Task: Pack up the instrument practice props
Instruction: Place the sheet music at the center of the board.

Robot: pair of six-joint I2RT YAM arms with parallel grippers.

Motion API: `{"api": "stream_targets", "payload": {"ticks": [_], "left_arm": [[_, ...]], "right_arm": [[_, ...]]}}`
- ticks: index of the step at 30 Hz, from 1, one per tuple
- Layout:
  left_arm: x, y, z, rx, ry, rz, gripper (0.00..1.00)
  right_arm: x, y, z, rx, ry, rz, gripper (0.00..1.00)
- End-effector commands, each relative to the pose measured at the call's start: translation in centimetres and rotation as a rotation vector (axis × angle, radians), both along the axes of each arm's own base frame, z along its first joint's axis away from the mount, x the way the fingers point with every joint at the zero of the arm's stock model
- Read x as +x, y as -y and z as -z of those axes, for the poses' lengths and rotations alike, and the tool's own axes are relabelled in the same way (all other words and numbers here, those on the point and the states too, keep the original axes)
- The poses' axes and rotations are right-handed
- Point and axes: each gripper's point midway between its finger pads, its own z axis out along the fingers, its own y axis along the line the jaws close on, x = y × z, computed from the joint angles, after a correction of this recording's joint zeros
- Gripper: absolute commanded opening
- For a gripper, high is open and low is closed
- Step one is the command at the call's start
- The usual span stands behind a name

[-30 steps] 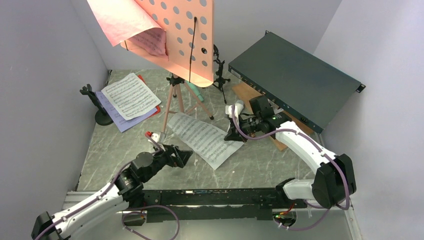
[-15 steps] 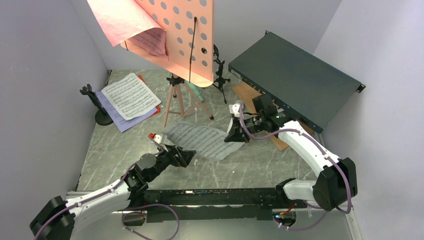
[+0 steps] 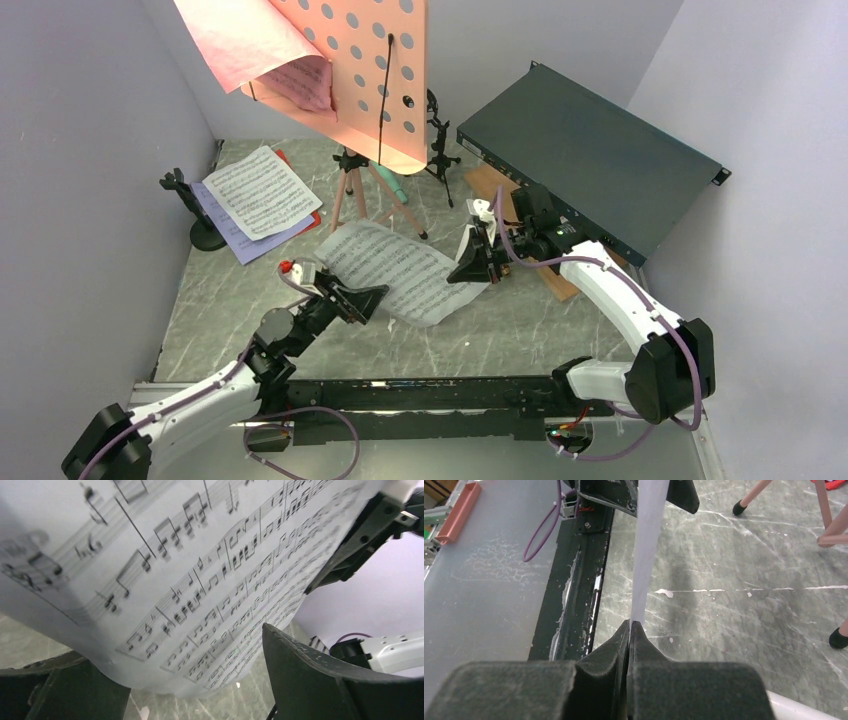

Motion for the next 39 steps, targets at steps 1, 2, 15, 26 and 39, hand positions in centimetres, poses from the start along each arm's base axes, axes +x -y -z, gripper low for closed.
{"api": "stream_targets", "payload": {"ticks": [1,2,15,26,39], "left_arm": [[-0.7,-0.5,-0.9,-0.012,0.096,0.011,0.88],[-0.7,-0.5,-1.0,-0.016,0.101,0.014,0.84],[-0.9,0.0,-1.4,-0.027,0.108,0.04,0.28],[-1.2,-0.3,-1.3,-0.051,0.075,0.035,0.62],[-1.3,-0.3,-2.7,-0.097,0.114,0.042,0.44]], "right_arm": [[-0.1,-0.5,-2.4,0.085,0.03,-0.027,0.0],[0.1,-0.6,-2.3,0.082,0.026,-0.02,0.0],[2.0,-0.7,-0.8,0.035,0.002,0.084,0.0],[3.4,-0.7,0.0,0.009,-0.026,0.165,0.0],[4.2,-0.9,-0.1,0.027,-0.091,0.231,0.0]]}}
